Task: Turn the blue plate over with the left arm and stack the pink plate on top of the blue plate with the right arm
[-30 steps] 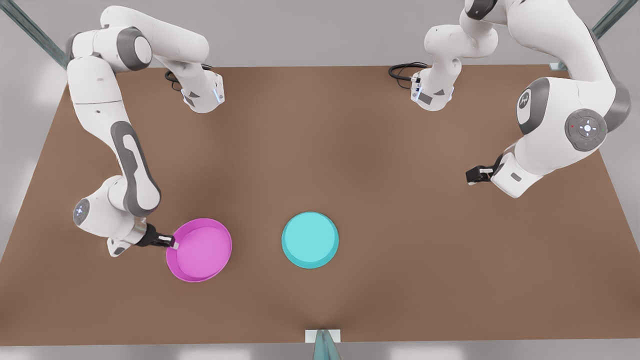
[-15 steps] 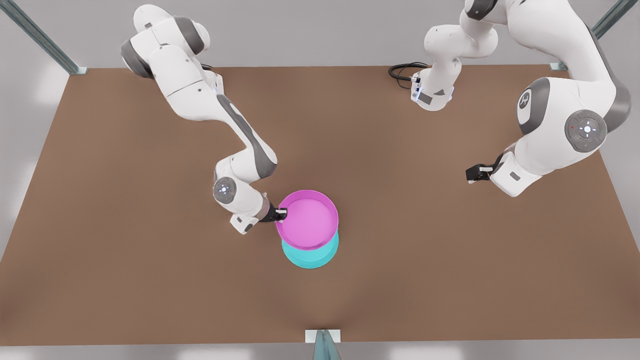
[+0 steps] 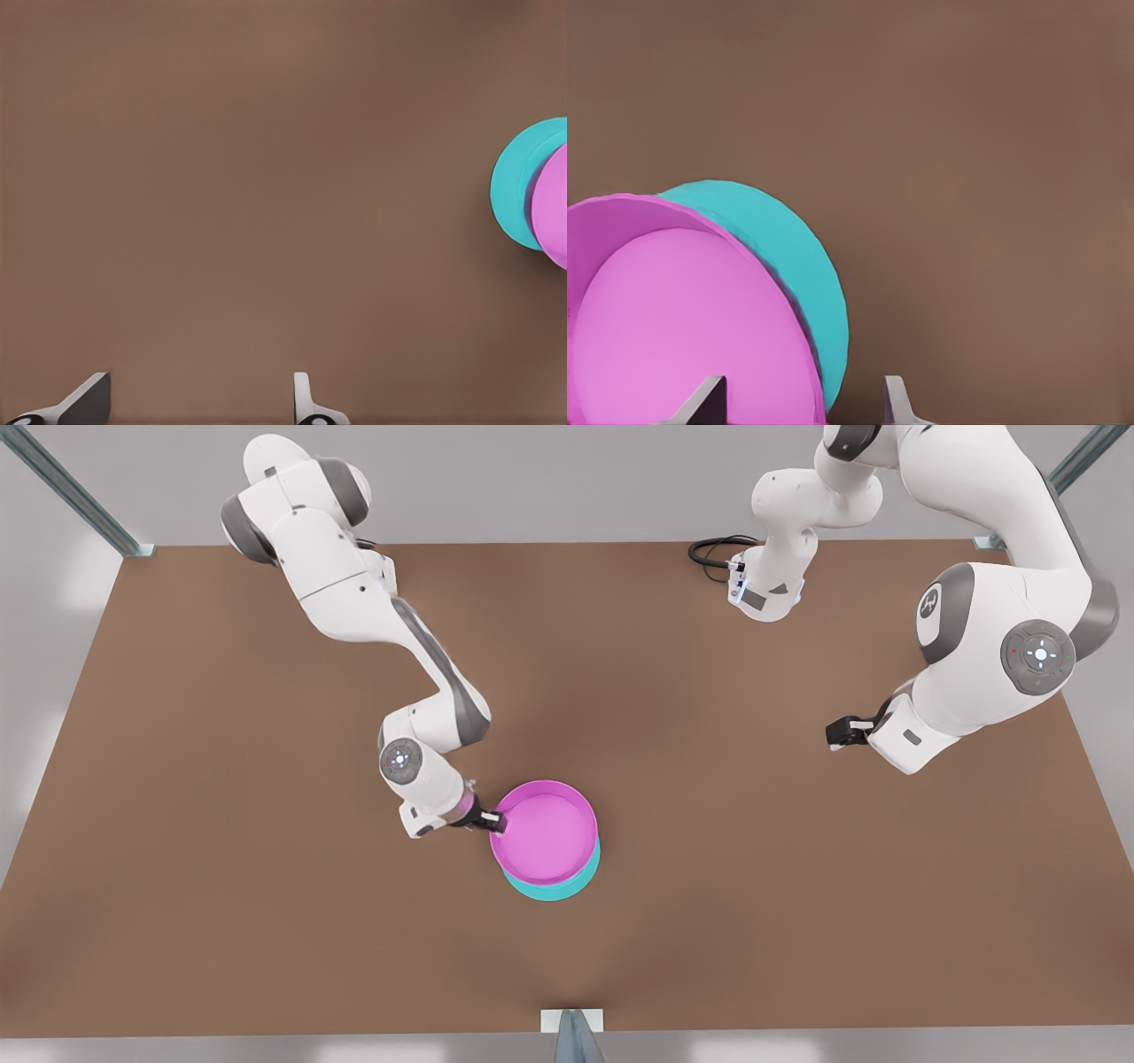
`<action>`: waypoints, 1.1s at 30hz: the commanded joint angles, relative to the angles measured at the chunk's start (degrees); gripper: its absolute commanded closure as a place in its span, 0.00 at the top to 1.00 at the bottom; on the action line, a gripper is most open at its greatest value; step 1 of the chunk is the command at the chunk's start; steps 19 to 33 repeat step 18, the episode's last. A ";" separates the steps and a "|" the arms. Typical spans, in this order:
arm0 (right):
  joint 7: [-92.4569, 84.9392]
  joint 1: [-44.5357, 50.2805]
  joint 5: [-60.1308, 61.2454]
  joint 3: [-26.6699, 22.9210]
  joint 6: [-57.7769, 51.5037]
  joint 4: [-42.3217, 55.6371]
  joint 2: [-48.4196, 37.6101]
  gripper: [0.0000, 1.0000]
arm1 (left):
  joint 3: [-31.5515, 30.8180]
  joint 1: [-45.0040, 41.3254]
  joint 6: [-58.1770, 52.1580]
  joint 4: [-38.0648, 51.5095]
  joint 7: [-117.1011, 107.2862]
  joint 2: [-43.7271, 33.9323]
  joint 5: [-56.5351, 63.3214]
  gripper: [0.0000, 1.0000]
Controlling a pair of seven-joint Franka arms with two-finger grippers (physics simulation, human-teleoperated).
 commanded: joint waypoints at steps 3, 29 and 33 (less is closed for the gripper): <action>-8.94 -14.55 -0.12 -1.08 -13.97 2.10 -4.60 1.00 | -0.01 0.00 0.02 0.03 1.00 0.02 0.13 1.00; -44.74 -30.64 -21.38 -0.90 -63.73 16.43 -30.88 1.00 | 0.08 0.44 -0.33 0.03 1.62 0.64 -0.13 1.00; -44.74 -30.64 -21.38 -0.90 -63.73 16.43 -30.88 1.00 | 0.08 0.44 -0.33 0.03 1.62 0.64 -0.13 1.00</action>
